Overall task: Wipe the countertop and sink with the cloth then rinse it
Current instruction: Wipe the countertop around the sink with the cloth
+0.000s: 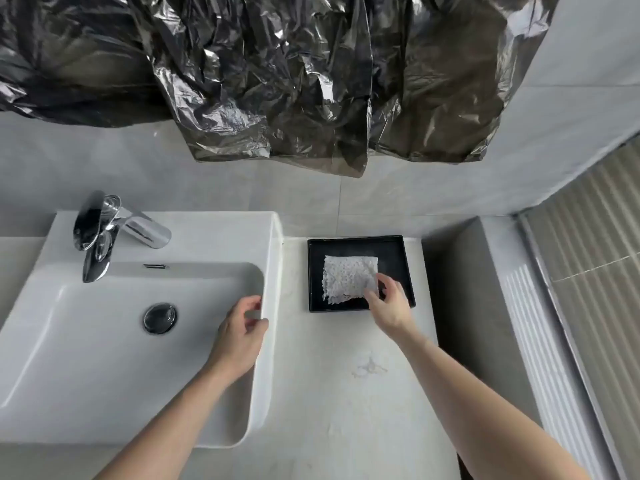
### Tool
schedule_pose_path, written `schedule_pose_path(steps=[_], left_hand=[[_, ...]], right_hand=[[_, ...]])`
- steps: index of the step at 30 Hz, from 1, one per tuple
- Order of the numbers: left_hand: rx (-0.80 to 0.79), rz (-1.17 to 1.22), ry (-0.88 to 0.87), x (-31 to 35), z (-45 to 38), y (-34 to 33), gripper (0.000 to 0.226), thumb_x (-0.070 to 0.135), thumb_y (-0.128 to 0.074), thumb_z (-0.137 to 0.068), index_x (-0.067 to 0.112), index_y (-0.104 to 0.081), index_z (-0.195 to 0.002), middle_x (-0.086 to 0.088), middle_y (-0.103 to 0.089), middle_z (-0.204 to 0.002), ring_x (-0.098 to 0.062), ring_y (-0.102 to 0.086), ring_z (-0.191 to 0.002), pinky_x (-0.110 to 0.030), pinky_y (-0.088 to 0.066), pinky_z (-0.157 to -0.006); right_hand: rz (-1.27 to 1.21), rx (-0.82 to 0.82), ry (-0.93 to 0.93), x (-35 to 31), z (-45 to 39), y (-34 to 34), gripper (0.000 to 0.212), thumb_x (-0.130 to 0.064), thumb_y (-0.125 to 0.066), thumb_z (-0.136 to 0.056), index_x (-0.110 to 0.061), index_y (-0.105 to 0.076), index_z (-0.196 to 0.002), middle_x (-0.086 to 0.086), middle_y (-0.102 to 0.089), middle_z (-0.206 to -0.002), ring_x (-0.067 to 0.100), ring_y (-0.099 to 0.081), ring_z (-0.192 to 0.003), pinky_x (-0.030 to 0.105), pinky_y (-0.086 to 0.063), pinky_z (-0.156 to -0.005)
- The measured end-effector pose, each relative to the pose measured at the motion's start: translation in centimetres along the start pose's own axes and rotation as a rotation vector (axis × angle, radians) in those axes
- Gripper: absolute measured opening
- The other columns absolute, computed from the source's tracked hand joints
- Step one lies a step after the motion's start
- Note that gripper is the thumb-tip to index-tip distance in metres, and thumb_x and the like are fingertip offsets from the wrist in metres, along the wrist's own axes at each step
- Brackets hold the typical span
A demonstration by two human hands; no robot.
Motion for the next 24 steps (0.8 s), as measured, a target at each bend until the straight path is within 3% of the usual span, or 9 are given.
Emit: schedule_pose_path(steps=[4, 10, 12, 14, 16, 18, 21, 24], left_hand=[[0.002, -0.032, 0.022, -0.3, -0.7, 0.1, 0.035, 0.007, -0.06, -0.092, 0.034, -0.055, -0.115, 0.019, -0.064, -0.114, -0.003, -0.065, -0.093, -0.014, -0.045, -0.074], [-0.004, -0.009, 0.027, -0.8, -1.1, 0.1, 0.035, 0.006, -0.061, -0.093, 0.03, -0.056, -0.118, 0.021, -0.064, -0.115, -0.003, -0.065, -0.098, -0.015, -0.047, -0.075], [-0.004, -0.012, 0.032, -0.9, -1.2, 0.0, 0.035, 0.007, -0.061, -0.093, 0.03, -0.056, -0.118, 0.021, -0.064, -0.115, -0.003, -0.065, -0.098, -0.016, -0.048, -0.074], [0.005, -0.018, 0.031, -1.0, -1.1, 0.0, 0.035, 0.008, -0.061, -0.093, 0.031, -0.057, -0.119, 0.02, -0.064, -0.116, -0.003, -0.065, -0.098, -0.018, -0.048, -0.074], [0.004, -0.023, 0.033, -1.1, -1.0, -0.1, 0.036, 0.008, -0.06, -0.093, 0.032, -0.057, -0.121, 0.019, -0.064, -0.118, -0.002, -0.065, -0.098, -0.019, -0.049, -0.076], [0.01, -0.035, 0.028, -1.2, -0.8, -0.2, 0.037, 0.009, -0.059, -0.094, 0.031, -0.056, -0.124, 0.016, -0.064, -0.121, -0.002, -0.065, -0.099, -0.022, -0.05, -0.081], [0.042, -0.093, 0.009, -1.5, -0.1, -0.4, 0.038, 0.012, -0.059, -0.095, 0.029, -0.054, -0.129, 0.01, -0.064, -0.124, -0.003, -0.065, -0.097, -0.03, -0.054, -0.086], [0.024, -0.151, 0.012, -1.7, 1.4, -0.3, 0.04, 0.011, -0.059, -0.094, 0.031, -0.053, -0.128, 0.011, -0.062, -0.125, -0.002, -0.064, -0.094, -0.036, -0.057, -0.087]], right_hand=[[0.34, 0.148, -0.049, -1.5, -2.1, -1.0, 0.071, -0.047, -0.058, -0.092, -0.018, -0.038, -0.153, 0.009, -0.048, -0.148, 0.033, -0.05, -0.132, 0.049, -0.043, -0.108], [0.381, 0.152, -0.172, -2.4, -4.1, -2.5, 0.079, -0.035, -0.066, -0.09, -0.013, -0.028, -0.155, 0.012, -0.046, -0.148, 0.036, -0.044, -0.134, 0.047, -0.038, -0.11], [0.298, 0.131, -0.215, -2.6, -4.8, -2.4, 0.073, -0.029, -0.071, -0.086, -0.014, -0.037, -0.148, 0.01, -0.058, -0.139, 0.034, -0.055, -0.128, 0.045, -0.045, -0.106], [0.162, 0.083, -0.242, -3.4, -4.8, -2.1, 0.051, -0.022, -0.071, -0.085, -0.015, -0.055, -0.132, 0.007, -0.069, -0.123, 0.029, -0.067, -0.111, 0.037, -0.054, -0.091], [0.058, 0.033, -0.21, -4.6, -4.0, -1.5, 0.028, -0.019, -0.064, -0.085, -0.014, -0.068, -0.112, 0.002, -0.073, -0.103, 0.023, -0.068, -0.091, 0.029, -0.053, -0.072], [-0.041, 0.008, -0.128, -6.1, -1.9, -0.6, 0.021, -0.02, -0.061, -0.082, -0.013, -0.07, -0.1, -0.003, -0.07, -0.085, 0.017, -0.064, -0.079, 0.026, -0.047, -0.061], [-0.221, -0.071, -0.009, -7.3, 2.2, 1.5, 0.02, -0.019, -0.064, -0.078, -0.011, -0.066, -0.097, 0.006, -0.073, -0.08, 0.016, -0.065, -0.068, 0.024, -0.049, -0.056], [-0.387, -0.067, 0.064, -6.6, 6.4, 4.2, 0.016, -0.016, -0.068, -0.084, -0.012, -0.063, -0.099, 0.008, -0.073, -0.087, 0.019, -0.069, -0.076, 0.032, -0.055, -0.065]])
Point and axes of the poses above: each hand's wrist, its own z-axis away from the middle knuckle, its own y-axis out of the back of the hand, x = y × z, the point moved 2 cm from there along -z, towards the middle knuckle
